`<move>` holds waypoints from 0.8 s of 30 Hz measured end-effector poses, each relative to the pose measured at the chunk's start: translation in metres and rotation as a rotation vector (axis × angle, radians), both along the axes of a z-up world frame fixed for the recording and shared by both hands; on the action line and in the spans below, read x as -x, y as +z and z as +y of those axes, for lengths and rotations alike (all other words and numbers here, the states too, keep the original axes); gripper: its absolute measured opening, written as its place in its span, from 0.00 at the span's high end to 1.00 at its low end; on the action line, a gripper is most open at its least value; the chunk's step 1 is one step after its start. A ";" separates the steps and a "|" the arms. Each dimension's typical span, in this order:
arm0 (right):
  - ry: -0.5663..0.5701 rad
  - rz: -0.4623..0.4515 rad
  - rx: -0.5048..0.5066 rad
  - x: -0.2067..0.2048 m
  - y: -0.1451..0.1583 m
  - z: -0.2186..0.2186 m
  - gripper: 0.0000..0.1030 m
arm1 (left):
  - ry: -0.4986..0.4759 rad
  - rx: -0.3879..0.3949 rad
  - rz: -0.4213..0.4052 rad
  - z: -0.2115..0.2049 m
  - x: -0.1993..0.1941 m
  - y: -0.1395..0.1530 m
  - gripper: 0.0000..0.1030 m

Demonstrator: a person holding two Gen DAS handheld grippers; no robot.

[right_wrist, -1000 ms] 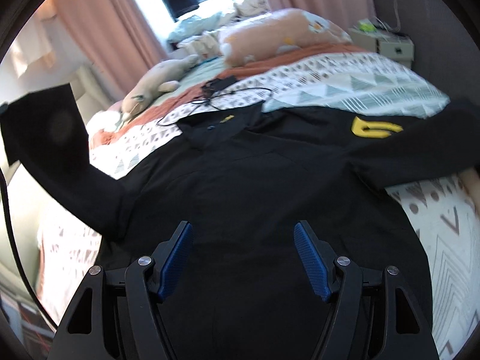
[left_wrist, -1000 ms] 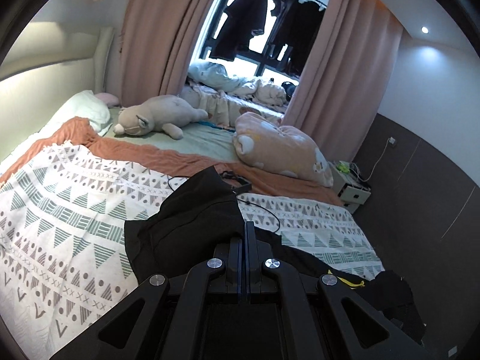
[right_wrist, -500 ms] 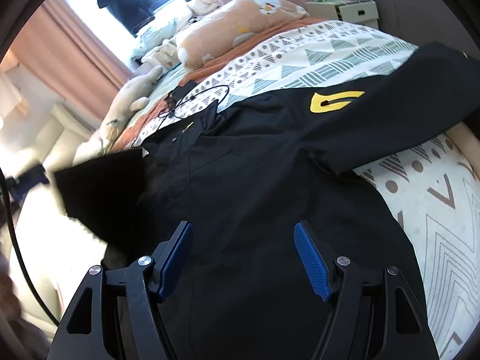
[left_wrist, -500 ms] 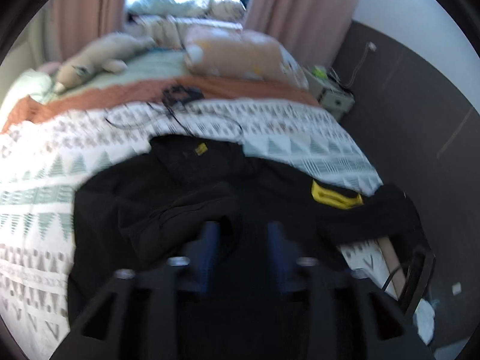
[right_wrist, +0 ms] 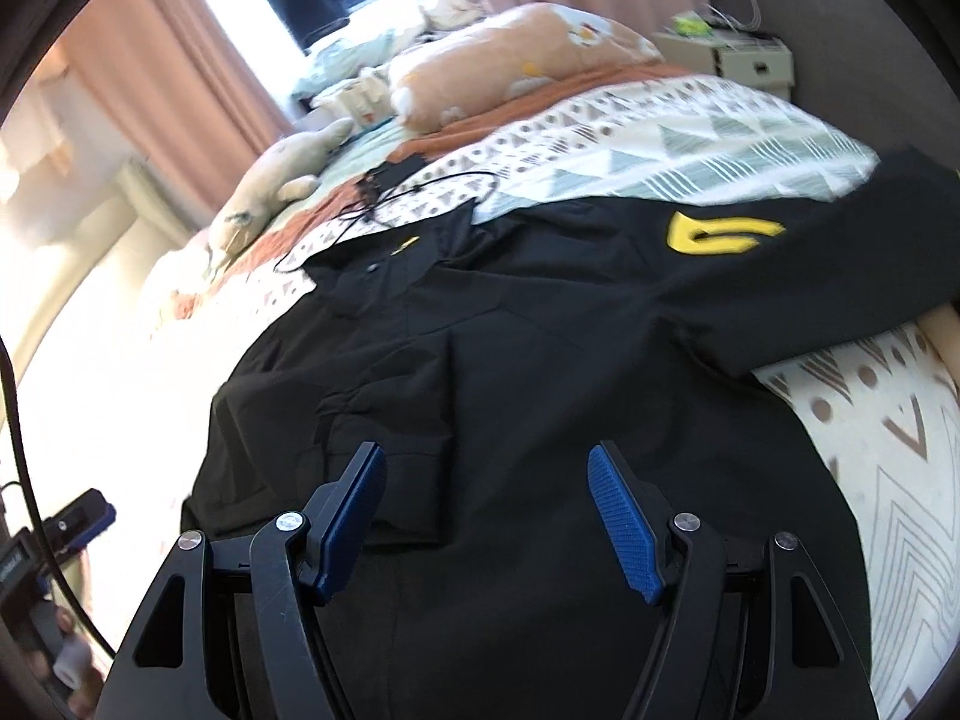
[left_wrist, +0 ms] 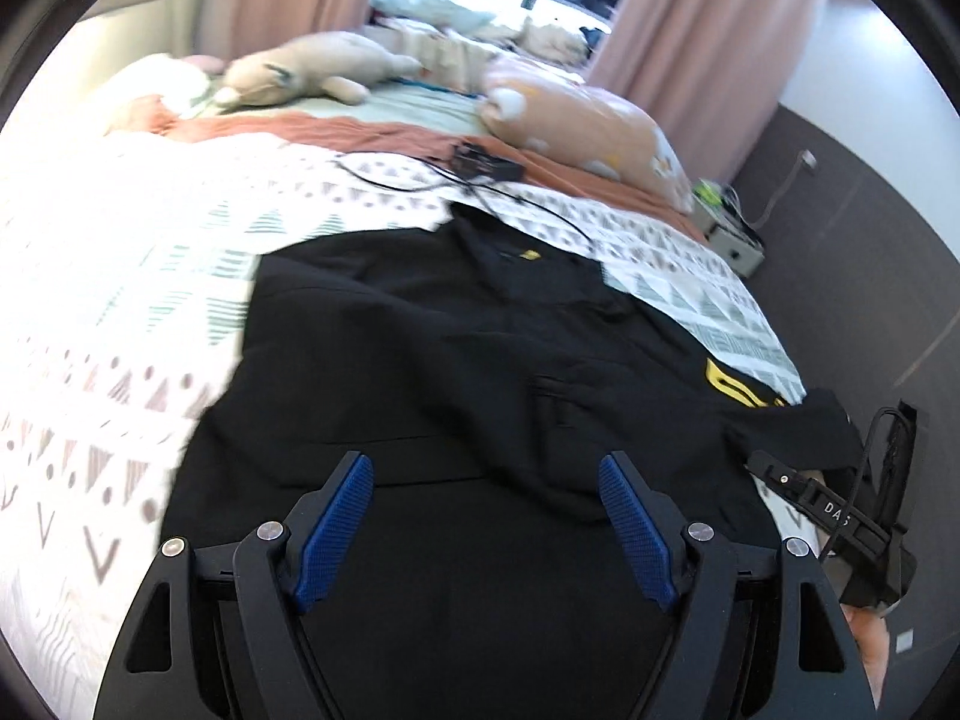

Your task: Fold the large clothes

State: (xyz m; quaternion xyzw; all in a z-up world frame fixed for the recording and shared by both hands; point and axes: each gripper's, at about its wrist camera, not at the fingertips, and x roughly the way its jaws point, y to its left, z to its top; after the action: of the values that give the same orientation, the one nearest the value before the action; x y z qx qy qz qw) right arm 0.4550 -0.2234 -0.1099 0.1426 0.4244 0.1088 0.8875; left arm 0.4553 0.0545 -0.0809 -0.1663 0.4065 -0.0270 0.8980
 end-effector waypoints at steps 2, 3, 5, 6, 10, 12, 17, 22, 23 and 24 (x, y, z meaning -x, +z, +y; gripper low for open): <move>0.044 -0.010 0.033 0.002 0.001 0.019 0.32 | 0.037 -0.008 -0.014 0.020 0.009 -0.005 0.23; 0.075 -0.019 0.051 0.003 0.002 0.030 0.32 | 0.062 -0.018 -0.010 0.030 0.011 -0.008 0.23; 0.131 -0.046 0.081 0.003 0.005 0.050 0.32 | 0.100 -0.034 0.003 0.048 0.012 -0.010 0.25; 0.146 -0.056 0.094 0.003 0.005 0.058 0.32 | 0.113 -0.036 -0.002 0.056 0.013 -0.010 0.27; 0.176 -0.059 0.131 -0.008 0.003 0.089 0.32 | 0.171 -0.001 -0.015 0.089 0.019 -0.019 0.27; 0.175 -0.037 0.156 -0.016 -0.003 0.102 0.31 | 0.196 0.030 0.019 0.101 0.016 -0.030 0.38; 0.189 0.012 0.189 -0.034 -0.025 0.132 0.31 | 0.208 0.064 0.061 0.125 0.015 -0.052 0.41; 0.205 0.064 0.293 -0.050 -0.046 0.158 0.31 | 0.225 0.103 0.107 0.148 0.016 -0.070 0.49; 0.211 0.072 0.299 -0.052 -0.049 0.161 0.31 | 0.228 0.104 0.110 0.151 0.016 -0.071 0.49; 0.220 0.083 0.310 -0.055 -0.053 0.165 0.31 | 0.231 0.095 0.113 0.154 0.017 -0.072 0.49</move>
State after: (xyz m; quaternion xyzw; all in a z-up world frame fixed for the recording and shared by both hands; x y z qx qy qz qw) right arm 0.5098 -0.0588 -0.1633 -0.0388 0.4854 0.1325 0.8633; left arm 0.4382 0.2081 -0.1529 -0.2556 0.4327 0.0670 0.8619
